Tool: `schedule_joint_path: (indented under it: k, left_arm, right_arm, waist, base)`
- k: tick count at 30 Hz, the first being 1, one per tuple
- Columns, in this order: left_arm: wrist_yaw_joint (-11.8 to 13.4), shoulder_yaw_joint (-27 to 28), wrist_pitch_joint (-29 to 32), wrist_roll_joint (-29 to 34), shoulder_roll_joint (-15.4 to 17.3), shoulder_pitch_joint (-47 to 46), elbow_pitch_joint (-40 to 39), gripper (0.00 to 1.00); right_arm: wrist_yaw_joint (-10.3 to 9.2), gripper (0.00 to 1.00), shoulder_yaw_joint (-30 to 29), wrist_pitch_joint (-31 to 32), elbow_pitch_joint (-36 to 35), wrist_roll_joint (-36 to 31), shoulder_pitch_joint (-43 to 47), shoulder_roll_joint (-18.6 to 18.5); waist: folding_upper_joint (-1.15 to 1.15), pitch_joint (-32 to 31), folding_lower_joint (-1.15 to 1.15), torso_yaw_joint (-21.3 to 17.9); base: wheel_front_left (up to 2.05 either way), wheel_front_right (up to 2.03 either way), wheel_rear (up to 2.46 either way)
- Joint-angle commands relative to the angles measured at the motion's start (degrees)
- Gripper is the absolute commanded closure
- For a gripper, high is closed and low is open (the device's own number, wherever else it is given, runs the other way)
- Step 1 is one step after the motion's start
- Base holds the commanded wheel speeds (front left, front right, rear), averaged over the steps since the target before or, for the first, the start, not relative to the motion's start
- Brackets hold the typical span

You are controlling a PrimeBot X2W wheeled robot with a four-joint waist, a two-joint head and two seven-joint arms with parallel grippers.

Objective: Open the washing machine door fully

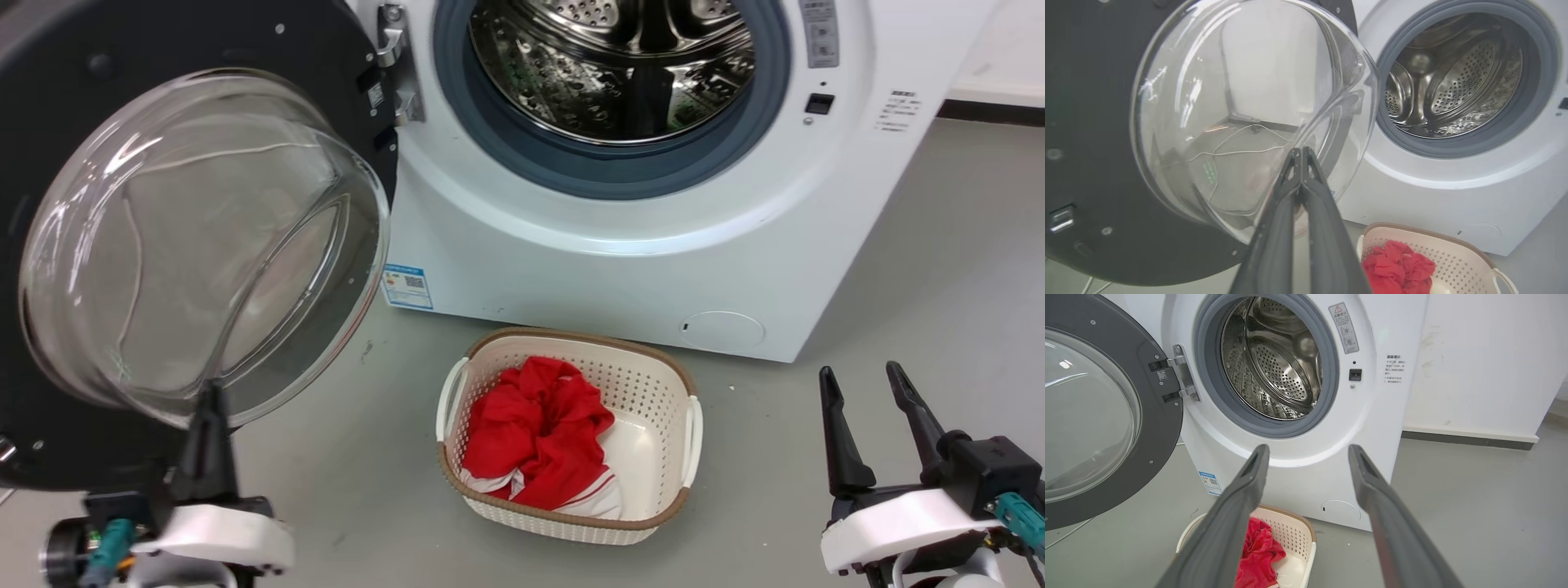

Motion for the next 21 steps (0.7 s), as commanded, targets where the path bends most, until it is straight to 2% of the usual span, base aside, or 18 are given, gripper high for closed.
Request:
schedule_joint_path:
  k: [1, 9, 15, 16, 18, 19, 20, 21]
  left_arm:
    - [-0.63, -0.78, 0.17, 0.42, -0.39, 0.32, -0.09, 1.00]
    - [-2.73, -6.38, 0.17, 1.81, -2.69, -3.10, 2.66, 1.00]
    - [-2.65, -8.38, -0.02, 3.63, -3.25, -4.85, 4.43, 1.00]
    - [-2.58, -8.51, -0.07, 4.04, -3.17, -5.12, 4.50, 0.97]
    - [-2.26, -8.58, -0.10, 4.36, -3.39, -5.34, 4.88, 0.59]
    - [-2.11, -8.65, -0.13, 4.48, -3.54, -5.30, 5.07, 0.47]
    - [-1.99, -8.69, -0.16, 4.57, -3.63, -5.29, 5.12, 0.17]
    - [-1.91, -8.69, -0.19, 4.71, -3.61, -5.32, 5.15, 0.00]
  right_arm:
    - [-0.04, 0.00, -0.20, -0.12, -0.01, -0.05, 0.26, 0.12]
    - [-0.04, 0.00, -0.81, 0.11, -0.77, -0.92, 0.32, 0.12]
    - [-0.04, 0.00, -0.64, 0.36, -1.26, -1.17, 0.93, 0.12]
    - [-0.04, 0.00, -0.57, 0.43, -1.36, -0.95, 1.02, 0.12]
    - [-0.04, 0.00, -0.42, 0.56, -1.40, -0.19, 1.12, 0.13]
    - [-0.04, 0.00, -0.32, 0.59, -1.41, -0.20, 1.25, 0.13]
    - [-0.04, 0.00, -0.27, 0.65, -1.48, -0.24, 1.37, 0.13]
    - [-0.04, 0.00, -0.23, 0.70, -1.52, -0.20, 1.38, 0.13]
  waist:
    - [0.00, -0.46, 0.00, -1.09]
    - [0.00, -1.31, 0.00, -6.20]
    - [0.00, -1.92, 0.00, -9.60]
    - [0.00, -1.97, 0.00, -10.03]
    - [0.00, -2.13, 0.00, -10.81]
    - [0.00, -2.31, 0.00, -11.10]
    - [0.00, -2.40, 0.00, -11.31]
    - [0.00, -2.44, 0.00, -11.49]
  base:
    - [0.00, 0.00, 0.00]
    - [0.00, 0.00, 0.00]
    - [0.00, 0.00, 0.00]
    - [0.00, 0.00, 0.00]
    - [0.00, 0.00, 0.00]
    - [0.00, 0.00, 0.00]
    - [0.00, 0.00, 0.00]
    - [0.00, 0.00, 0.00]
